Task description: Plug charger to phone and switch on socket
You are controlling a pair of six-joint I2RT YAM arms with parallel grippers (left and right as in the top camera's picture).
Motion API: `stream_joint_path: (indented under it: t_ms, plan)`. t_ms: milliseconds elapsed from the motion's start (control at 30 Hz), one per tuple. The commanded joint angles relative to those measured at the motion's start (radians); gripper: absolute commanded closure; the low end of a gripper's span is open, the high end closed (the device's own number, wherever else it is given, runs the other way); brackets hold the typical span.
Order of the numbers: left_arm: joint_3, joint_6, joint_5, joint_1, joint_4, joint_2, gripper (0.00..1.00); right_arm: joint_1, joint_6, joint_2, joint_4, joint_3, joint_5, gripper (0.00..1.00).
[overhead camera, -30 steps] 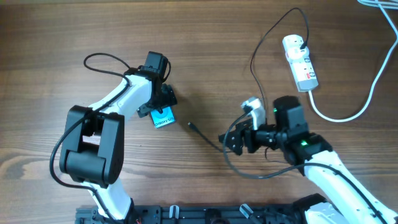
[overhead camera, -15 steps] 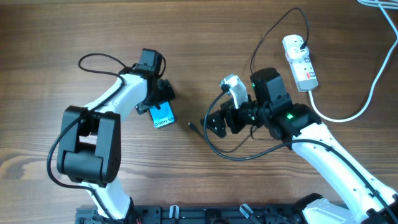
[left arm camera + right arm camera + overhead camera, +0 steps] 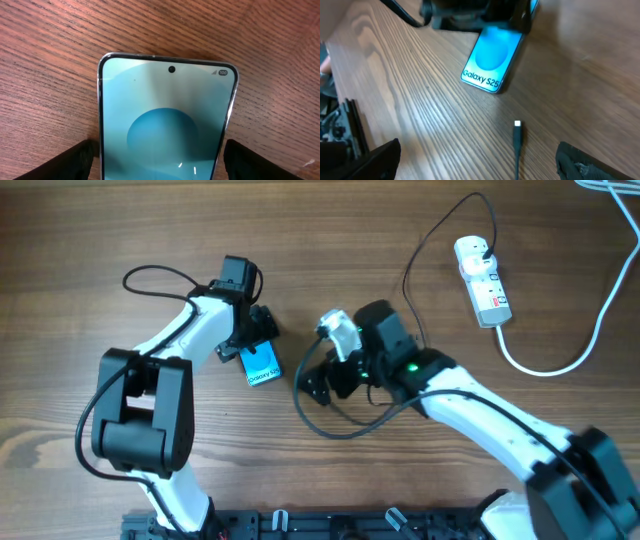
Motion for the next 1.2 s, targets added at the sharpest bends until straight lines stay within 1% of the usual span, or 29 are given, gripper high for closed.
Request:
stream_joint_path:
  t_ms: [0,100,267,300,367,467,667,733,833,867,967,1000,1167]
  plan:
    - [-0.043,-0.005,0.039,-0.014,-0.003,0.113,0.18,0.045,0.018,0.064,0.037,-0.010,0.016,0.00]
    - [-0.043,0.002,0.039,-0.028,-0.016,0.113,0.22,0.055,0.045,0.086,0.049,-0.010,-0.001,0.00]
    - [-0.043,0.002,0.033,-0.047,-0.050,0.113,0.23,0.055,0.150,0.124,0.050,-0.010,0.001,0.00]
    - [-0.043,0.002,0.035,-0.051,-0.050,0.113,0.23,0.055,0.150,0.132,0.053,-0.010,-0.004,0.00]
    - [-0.043,0.011,0.035,-0.066,-0.050,0.113,0.18,0.055,0.149,0.149,0.071,-0.010,-0.035,0.00]
    - [-0.043,0.024,0.025,-0.092,-0.053,0.113,0.18,0.055,0.150,0.176,0.108,-0.010,-0.093,0.00]
    - [-0.044,0.015,-0.017,-0.097,-0.054,0.113,0.19,0.055,0.149,0.195,0.112,-0.010,-0.109,0.00]
    - [-0.043,-0.012,-0.040,-0.082,-0.052,0.113,0.17,0.055,0.149,0.195,0.115,-0.010,-0.109,0.00]
    - [-0.044,-0.014,-0.015,-0.064,-0.038,0.113,0.15,0.055,0.150,0.195,0.122,-0.010,-0.109,0.00]
    - [-0.044,-0.006,-0.009,-0.064,-0.038,0.113,0.15,0.055,0.150,0.195,0.122,-0.010,-0.109,0.00]
    - [-0.044,-0.006,-0.014,-0.068,-0.061,0.113,0.24,0.055,0.156,0.195,0.122,-0.010,-0.109,0.00]
    - [-0.044,-0.006,-0.014,-0.068,-0.064,0.114,0.25,0.055,0.157,0.195,0.122,-0.010,-0.109,0.00]
    - [-0.043,-0.002,-0.006,-0.068,-0.072,0.113,0.28,0.055,0.156,0.195,0.131,-0.010,-0.107,0.00]
